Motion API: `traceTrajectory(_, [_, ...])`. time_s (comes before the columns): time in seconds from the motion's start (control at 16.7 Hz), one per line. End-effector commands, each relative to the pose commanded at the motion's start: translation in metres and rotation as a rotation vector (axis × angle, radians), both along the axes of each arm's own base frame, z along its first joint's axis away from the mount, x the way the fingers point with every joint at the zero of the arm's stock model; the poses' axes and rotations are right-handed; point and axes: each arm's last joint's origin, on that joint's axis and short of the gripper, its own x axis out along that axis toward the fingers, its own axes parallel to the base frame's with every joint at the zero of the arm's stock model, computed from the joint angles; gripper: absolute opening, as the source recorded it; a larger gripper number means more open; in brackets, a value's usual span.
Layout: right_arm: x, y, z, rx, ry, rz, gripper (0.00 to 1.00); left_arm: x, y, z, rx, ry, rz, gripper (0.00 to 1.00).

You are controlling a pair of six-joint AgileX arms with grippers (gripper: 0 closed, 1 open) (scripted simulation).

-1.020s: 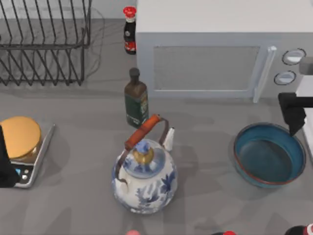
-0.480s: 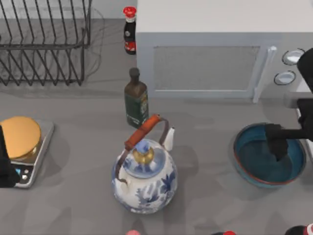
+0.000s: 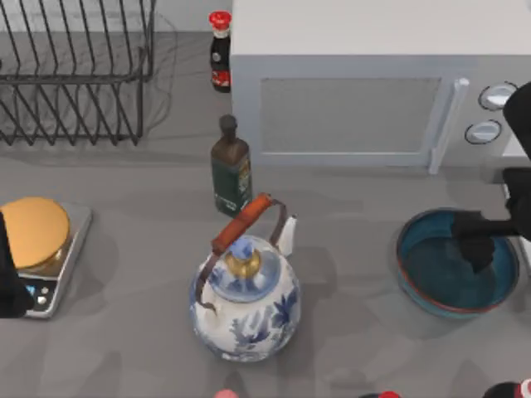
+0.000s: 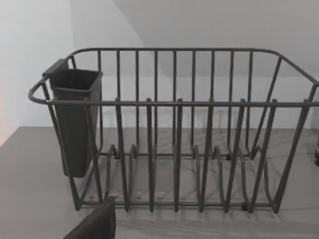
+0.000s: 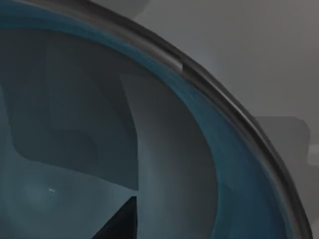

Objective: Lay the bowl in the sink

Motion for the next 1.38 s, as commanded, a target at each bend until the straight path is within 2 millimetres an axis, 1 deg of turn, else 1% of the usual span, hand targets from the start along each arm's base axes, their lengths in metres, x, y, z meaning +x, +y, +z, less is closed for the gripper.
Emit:
traceTrajectory(0.54, [0.000, 0.000, 0.000, 0.000, 0.000, 0.000, 0.02, 0.000, 0.000, 0.000, 0.000, 0.000, 0.000, 1.00])
traceTrajectory(0.6, [0.000, 0.000, 0.000, 0.000, 0.000, 0.000, 0.00, 0.000, 0.000, 0.000, 0.000, 0.000, 0.000, 1.00])
traceTrajectory(1.14, [0.000, 0.000, 0.001, 0.000, -0.002, 0.000, 0.00, 0.000, 0.000, 0.000, 0.000, 0.000, 0.000, 1.00])
traceTrajectory(1.26, [0.004, 0.001, 0.010, 0.000, -0.004, 0.000, 0.00, 0.000, 0.000, 0.000, 0.000, 0.000, 0.000, 1.00])
traceTrajectory(1.38, [0.008, 0.001, 0.029, 0.000, -0.004, -0.003, 0.00, 0.000, 0.000, 0.000, 0.000, 0.000, 0.000, 1.00])
